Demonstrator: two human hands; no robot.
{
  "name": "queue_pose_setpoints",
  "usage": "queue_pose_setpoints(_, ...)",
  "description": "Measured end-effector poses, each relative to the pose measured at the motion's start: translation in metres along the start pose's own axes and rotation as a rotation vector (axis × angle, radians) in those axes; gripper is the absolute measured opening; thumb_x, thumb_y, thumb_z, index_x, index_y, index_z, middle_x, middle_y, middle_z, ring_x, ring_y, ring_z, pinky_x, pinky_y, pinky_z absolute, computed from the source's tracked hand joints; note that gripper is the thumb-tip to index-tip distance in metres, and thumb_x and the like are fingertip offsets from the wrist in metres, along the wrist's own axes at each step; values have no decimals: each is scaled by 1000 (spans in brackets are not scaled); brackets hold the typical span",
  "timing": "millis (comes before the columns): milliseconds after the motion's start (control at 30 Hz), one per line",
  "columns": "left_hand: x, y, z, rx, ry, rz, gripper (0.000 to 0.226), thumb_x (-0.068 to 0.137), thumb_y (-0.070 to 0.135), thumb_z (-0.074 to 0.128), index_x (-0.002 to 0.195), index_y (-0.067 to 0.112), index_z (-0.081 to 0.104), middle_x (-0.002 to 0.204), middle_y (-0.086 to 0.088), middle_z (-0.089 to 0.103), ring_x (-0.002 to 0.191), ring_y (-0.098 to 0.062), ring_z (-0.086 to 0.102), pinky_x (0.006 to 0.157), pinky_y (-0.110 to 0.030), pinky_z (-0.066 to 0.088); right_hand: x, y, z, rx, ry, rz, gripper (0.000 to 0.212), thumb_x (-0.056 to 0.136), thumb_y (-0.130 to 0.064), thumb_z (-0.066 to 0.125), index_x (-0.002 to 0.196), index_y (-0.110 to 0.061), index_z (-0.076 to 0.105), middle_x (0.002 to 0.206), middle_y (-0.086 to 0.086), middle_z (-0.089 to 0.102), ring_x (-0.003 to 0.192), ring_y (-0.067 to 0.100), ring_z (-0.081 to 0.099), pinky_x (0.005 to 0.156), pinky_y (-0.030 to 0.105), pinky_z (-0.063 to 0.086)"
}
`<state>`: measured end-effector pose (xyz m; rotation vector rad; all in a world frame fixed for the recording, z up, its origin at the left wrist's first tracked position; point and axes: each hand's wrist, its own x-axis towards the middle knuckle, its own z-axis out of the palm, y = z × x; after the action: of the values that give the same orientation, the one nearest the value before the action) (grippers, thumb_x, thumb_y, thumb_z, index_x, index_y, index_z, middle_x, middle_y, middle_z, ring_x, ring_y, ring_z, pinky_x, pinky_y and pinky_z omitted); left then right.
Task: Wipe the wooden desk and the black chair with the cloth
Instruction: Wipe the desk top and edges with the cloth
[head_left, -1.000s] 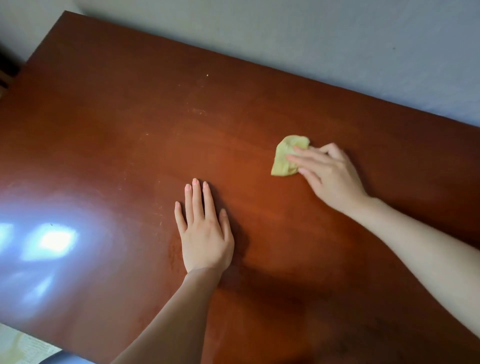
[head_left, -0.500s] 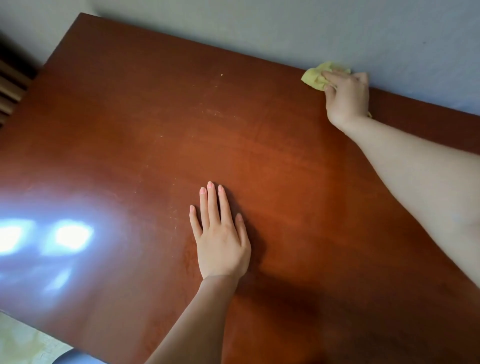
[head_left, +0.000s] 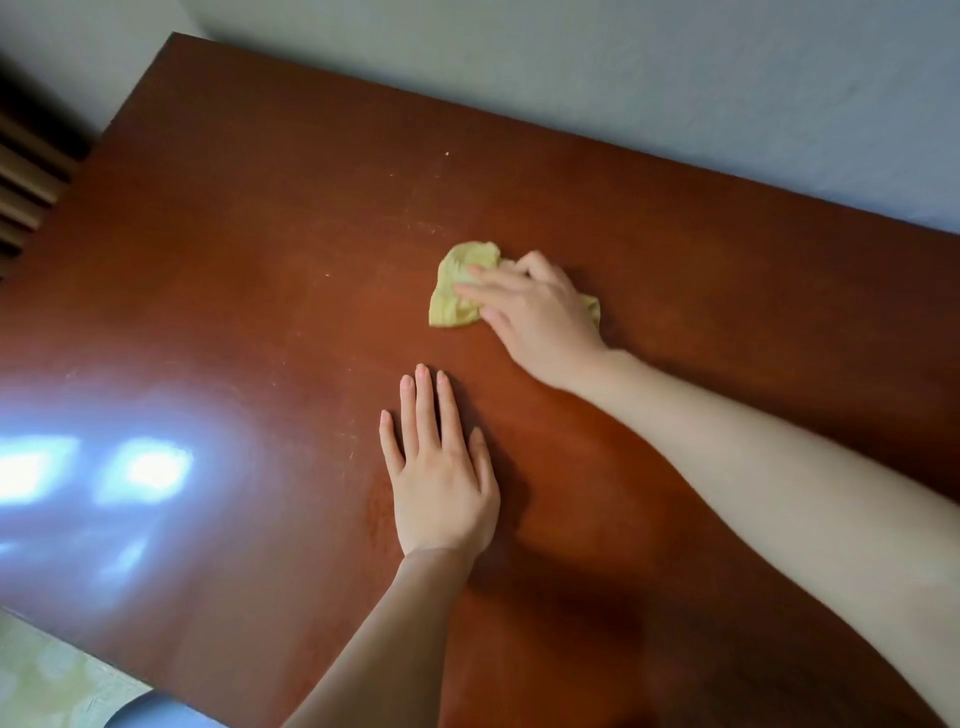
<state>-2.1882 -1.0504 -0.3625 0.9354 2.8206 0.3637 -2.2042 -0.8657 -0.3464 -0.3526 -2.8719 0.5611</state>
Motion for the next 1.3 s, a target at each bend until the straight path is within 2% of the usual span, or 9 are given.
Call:
queue_pose_setpoints(167, 0, 0, -1, -3, 7, 4, 60, 97, 36, 12, 151, 10, 14, 159, -7, 11, 147, -19, 0, 119, -41, 0, -60, -16, -6, -12, 31, 4, 34, 88, -13, 62, 121, -18, 65, 124, 0, 63, 91, 27, 55, 81, 40, 48)
queue_pose_setpoints(400, 0, 0, -1, -2, 13, 5, 60, 97, 38, 10, 151, 12, 13, 159, -5, 10, 147, -18, 0, 119, -39, -1, -105, 20, -25, -147, 179, 254, 33, 86, -12, 65, 119, -18, 67, 122, 0, 64, 80, 27, 52, 70, 39, 47)
queue_pose_setpoints(667, -1, 0, 0, -13, 12, 12, 60, 97, 36, 12, 151, 11, 12, 159, -6, 9, 147, -18, -1, 119, -40, 0, -54, 103, -49, -224, 258, 603, 36, 97, -19, 46, 131, -24, 55, 136, -1, 54, 102, 33, 44, 84, 38, 36)
queue_pose_setpoints(800, -1, 1, 0, -12, 4, 14, 59, 97, 35, 13, 151, 10, 15, 159, -7, 11, 146, -20, 0, 119, -43, 3, -14, 124, -51, -174, 303, 728, 37, 99, -16, 42, 135, -20, 52, 139, 1, 50, 114, 31, 41, 94, 30, 34)
queue_pose_setpoints(867, -2, 2, 0, -5, 1, 14, 59, 98, 36, 13, 150, 10, 14, 159, -8, 11, 147, -21, 0, 119, -43, 4, 8, 125, -48, -150, 283, 719, 38, 99, -16, 41, 135, -18, 51, 140, 2, 49, 118, 31, 40, 97, 28, 31)
queue_pose_setpoints(1000, -1, 0, 1, -4, -10, 11, 57, 98, 36, 12, 150, 12, 8, 159, -6, 7, 147, -21, -2, 119, -43, 2, 53, 112, -38, -165, 148, 609, 39, 100, -15, 38, 138, -20, 47, 144, 3, 44, 122, 32, 36, 101, 36, 33)
queue_pose_setpoints(1167, -1, 1, 0, 13, -7, 8, 57, 99, 34, 16, 150, 10, 15, 159, -7, 11, 146, -21, 0, 118, -44, 5, 93, 75, -21, -142, 9, 446, 40, 101, -16, 36, 139, -21, 45, 147, 2, 40, 122, 32, 35, 103, 40, 33)
queue_pose_setpoints(1300, 0, 0, -1, 12, -7, 2, 57, 99, 34, 17, 150, 10, 18, 158, -8, 15, 146, -22, 3, 117, -44, 6, 96, 27, -1, -82, -60, 231, 39, 99, -18, 39, 136, -26, 49, 146, -3, 42, 121, 29, 37, 101, 40, 34)
